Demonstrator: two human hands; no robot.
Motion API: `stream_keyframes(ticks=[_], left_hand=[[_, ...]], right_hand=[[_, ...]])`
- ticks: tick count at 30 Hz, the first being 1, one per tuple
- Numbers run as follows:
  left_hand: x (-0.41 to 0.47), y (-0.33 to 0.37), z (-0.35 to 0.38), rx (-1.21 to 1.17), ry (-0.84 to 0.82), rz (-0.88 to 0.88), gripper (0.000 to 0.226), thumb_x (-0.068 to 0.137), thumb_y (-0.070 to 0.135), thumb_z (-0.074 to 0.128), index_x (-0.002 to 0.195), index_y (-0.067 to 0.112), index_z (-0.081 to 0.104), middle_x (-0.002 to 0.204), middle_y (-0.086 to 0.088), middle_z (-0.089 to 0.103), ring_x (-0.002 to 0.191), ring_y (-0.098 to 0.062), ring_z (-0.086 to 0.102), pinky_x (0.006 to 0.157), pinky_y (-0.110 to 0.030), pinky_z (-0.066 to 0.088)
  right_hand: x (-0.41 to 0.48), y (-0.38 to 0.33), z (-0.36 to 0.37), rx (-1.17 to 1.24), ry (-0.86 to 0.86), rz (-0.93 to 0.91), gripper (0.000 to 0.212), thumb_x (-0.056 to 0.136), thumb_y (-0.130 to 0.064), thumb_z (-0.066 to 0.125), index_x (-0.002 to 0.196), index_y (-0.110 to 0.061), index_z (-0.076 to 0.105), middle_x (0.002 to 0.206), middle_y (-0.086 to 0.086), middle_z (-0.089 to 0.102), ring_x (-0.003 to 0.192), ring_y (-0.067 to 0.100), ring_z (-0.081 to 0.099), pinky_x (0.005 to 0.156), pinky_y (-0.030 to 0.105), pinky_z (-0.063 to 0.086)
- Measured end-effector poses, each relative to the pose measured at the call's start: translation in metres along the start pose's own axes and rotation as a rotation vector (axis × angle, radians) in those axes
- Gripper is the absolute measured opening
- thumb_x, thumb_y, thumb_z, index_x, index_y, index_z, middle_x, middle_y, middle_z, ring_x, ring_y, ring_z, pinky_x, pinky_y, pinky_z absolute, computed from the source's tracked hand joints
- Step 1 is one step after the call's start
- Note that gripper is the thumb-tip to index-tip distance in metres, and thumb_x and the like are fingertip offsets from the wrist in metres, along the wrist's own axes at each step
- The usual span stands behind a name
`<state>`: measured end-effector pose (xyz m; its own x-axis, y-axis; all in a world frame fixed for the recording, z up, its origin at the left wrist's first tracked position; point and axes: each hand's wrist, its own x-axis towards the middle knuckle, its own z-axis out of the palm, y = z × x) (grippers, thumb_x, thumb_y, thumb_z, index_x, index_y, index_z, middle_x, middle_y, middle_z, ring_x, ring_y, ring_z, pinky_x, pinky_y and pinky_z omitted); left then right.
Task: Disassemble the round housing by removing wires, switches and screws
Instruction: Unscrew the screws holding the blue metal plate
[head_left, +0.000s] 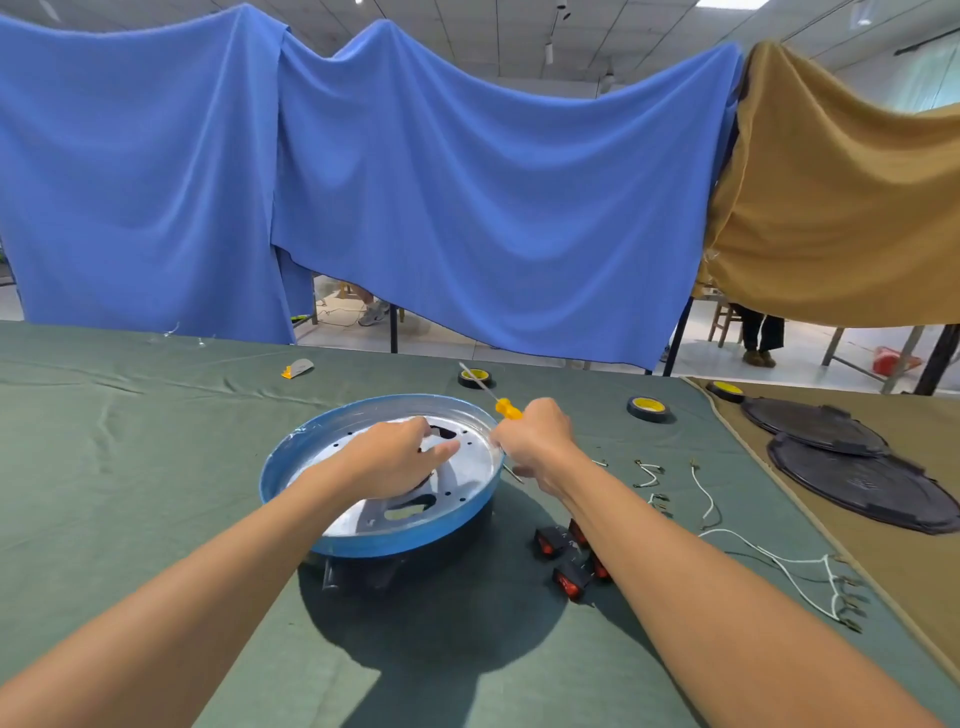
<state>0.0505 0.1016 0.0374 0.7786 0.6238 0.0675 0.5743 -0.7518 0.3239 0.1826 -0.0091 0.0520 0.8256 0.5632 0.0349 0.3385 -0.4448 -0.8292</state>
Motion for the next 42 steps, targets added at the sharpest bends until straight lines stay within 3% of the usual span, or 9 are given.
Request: stream_keyframes(ticks=[9,13,16,19,25,29,32,37,42], left_hand=[[0.0,-0.007,-0.015,-0.141,0.16,-0.142,0.052,0.096,0.059,0.041,0.118,0.013,0.048,0.126,-0.016,0.047,0.11,-0.03,0.046,0.084,-0.036,0.037],[0.005,-0.011,-0.016,-0.279,0.162,-0.185,0.053,0.094,0.061,0.044,0.116,0.013,0.051,0.118,-0.014,0.058,0.11,-0.03,0.052,0.091,-0.043,0.045],[0.007,-0.012,-0.017,-0.366,0.174,-0.218,0.05,0.093,0.058,0.051,0.11,0.012,0.055,0.1,-0.008,0.064,0.104,-0.027,0.054,0.081,-0.039,0.044],[0.004,-0.012,-0.015,-0.302,0.166,-0.218,0.044,0.089,0.054,0.061,0.11,0.017,0.052,0.097,-0.002,0.06,0.097,-0.021,0.052,0.067,-0.033,0.038],[0.0,-0.003,0.004,-0.17,0.053,-0.216,0.051,0.08,0.055,0.072,0.103,0.016,0.048,0.103,-0.004,0.055,0.1,-0.022,0.046,0.068,-0.034,0.038],[-0.002,0.002,0.013,-0.166,0.036,-0.308,0.081,0.078,0.059,0.072,0.128,0.003,0.04,0.122,-0.018,0.053,0.096,-0.024,0.047,0.064,-0.032,0.036],[-0.005,0.004,0.012,-0.159,0.05,-0.316,0.086,0.081,0.058,0.069,0.132,-0.002,0.033,0.112,-0.015,0.059,0.084,-0.02,0.053,0.058,-0.028,0.037],[-0.01,-0.005,0.01,-0.182,0.003,-0.289,0.076,0.087,0.054,0.065,0.13,-0.001,0.035,0.087,-0.004,0.06,0.07,-0.012,0.051,0.054,-0.026,0.038],[-0.013,-0.004,0.012,-0.238,0.051,-0.28,0.039,0.089,0.042,0.067,0.097,0.016,0.04,0.081,0.001,0.054,0.061,-0.011,0.054,0.033,-0.014,0.034]], right_hand=[[-0.016,-0.06,-0.005,0.056,0.06,-0.159,0.014,0.076,-0.014,0.066,0.082,-0.01,0.055,0.1,0.008,0.062,0.093,0.03,0.062,0.077,0.045,0.058],[-0.015,-0.06,0.001,0.054,0.037,-0.151,0.022,0.078,-0.017,0.069,0.096,-0.008,0.06,0.106,0.011,0.06,0.095,0.03,0.061,0.078,0.043,0.058],[-0.015,-0.055,0.007,0.072,0.005,-0.129,0.025,0.08,-0.016,0.07,0.1,-0.007,0.06,0.107,0.011,0.059,0.095,0.029,0.061,0.077,0.042,0.059],[-0.016,-0.043,0.009,0.093,-0.034,-0.11,0.017,0.078,-0.011,0.067,0.092,-0.006,0.058,0.098,0.011,0.059,0.092,0.03,0.062,0.07,0.043,0.06],[-0.013,-0.002,0.004,0.093,-0.224,0.008,0.018,0.075,-0.002,0.067,0.089,-0.002,0.056,0.107,0.014,0.058,0.087,0.027,0.064,0.059,0.037,0.061],[-0.008,0.001,-0.013,-0.069,-0.257,-0.086,0.025,0.082,-0.022,0.07,0.072,-0.012,0.049,0.072,0.002,0.048,0.066,0.016,0.052,0.053,0.028,0.056],[-0.004,-0.013,-0.035,-0.13,-0.301,-0.229,0.041,0.094,-0.04,0.055,0.066,-0.017,0.034,0.058,-0.003,0.032,0.052,0.014,0.034,0.05,0.027,0.042],[0.003,-0.03,-0.058,-0.262,-0.331,-0.378,0.022,0.091,-0.031,0.062,0.092,-0.011,0.056,0.073,-0.006,0.053,0.062,0.011,0.045,0.054,0.024,0.036],[0.008,-0.042,-0.045,-0.204,-0.148,-0.494,0.015,0.079,-0.023,0.072,0.078,-0.009,0.068,0.064,0.0,0.059,0.073,0.014,0.051,0.055,0.026,0.04]])
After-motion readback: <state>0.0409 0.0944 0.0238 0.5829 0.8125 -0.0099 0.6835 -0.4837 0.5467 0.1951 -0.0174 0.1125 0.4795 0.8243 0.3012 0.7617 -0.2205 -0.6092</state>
